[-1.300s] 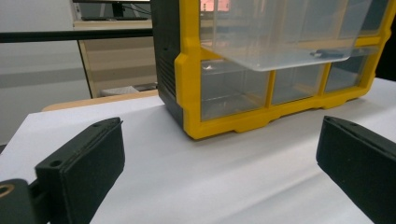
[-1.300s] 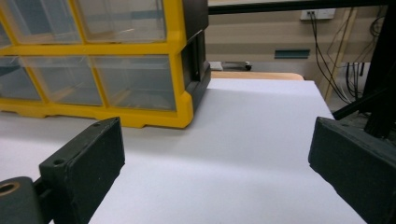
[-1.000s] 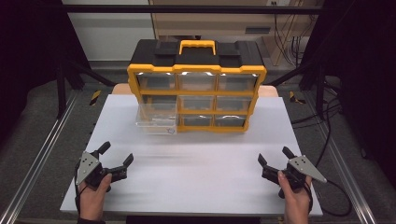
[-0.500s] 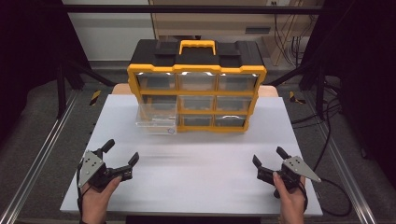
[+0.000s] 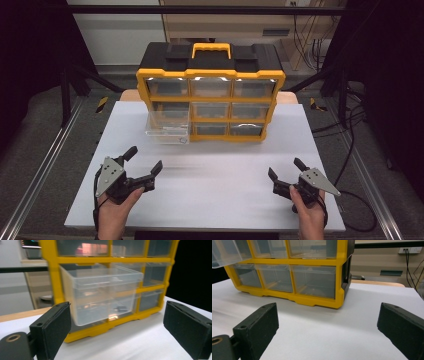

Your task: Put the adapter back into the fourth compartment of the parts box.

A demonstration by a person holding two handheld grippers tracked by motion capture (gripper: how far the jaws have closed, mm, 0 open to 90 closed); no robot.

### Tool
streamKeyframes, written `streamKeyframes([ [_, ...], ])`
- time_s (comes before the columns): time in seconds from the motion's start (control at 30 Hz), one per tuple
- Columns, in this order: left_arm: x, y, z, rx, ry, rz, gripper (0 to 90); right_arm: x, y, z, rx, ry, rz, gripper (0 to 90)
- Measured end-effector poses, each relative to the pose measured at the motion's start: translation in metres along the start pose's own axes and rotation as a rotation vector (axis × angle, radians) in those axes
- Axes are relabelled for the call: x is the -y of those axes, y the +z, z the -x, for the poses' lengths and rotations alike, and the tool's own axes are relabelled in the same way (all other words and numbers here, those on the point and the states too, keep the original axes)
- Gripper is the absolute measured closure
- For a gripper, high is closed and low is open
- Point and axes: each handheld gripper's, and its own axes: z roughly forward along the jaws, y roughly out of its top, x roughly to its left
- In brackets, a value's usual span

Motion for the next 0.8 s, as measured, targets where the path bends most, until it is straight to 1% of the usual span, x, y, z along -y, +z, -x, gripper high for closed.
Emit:
streamKeyframes([
  [0.07,-0.001,0.001,0.007,-0.022,0.033,-0.023,12.4,0.000,0.000,0.000,0.002,0.000,0.004,3.9],
  [0.1,-0.001,0.001,0.009,-0.020,0.029,-0.028,14.7,0.000,0.000,0.000,0.003,-0.001,0.003,3.9],
  [0.17,-0.001,0.003,0.013,-0.014,0.008,-0.042,14.8,0.000,-0.001,-0.001,0.003,0.003,0.001,4.0],
  [0.23,0.001,0.005,0.016,-0.013,0.004,-0.054,14.8,0.000,-0.001,-0.001,0.001,-0.001,0.001,4.0],
  [0.27,0.001,0.007,0.017,-0.014,0.000,-0.054,14.6,0.000,-0.001,-0.001,0.001,-0.001,0.002,3.9],
  [0.37,0.002,0.011,0.020,-0.023,0.009,-0.065,12.7,0.000,-0.001,0.000,0.002,-0.001,0.002,4.0],
  [0.57,0.001,0.017,0.029,-0.021,-0.014,-0.079,6.8,0.000,-0.002,0.001,0.005,0.003,0.002,4.0],
  [0.63,0.001,0.019,0.032,-0.022,-0.006,-0.083,5.5,0.000,-0.002,0.001,0.005,0.005,0.003,4.0],
  [0.7,0.001,0.021,0.034,-0.022,0.002,-0.087,5.1,0.000,-0.002,0.001,0.005,0.006,0.003,4.0],
  [0.8,0.000,0.026,0.036,-0.021,-0.014,-0.098,6.3,0.001,-0.002,0.001,0.004,0.007,0.004,4.0],
])
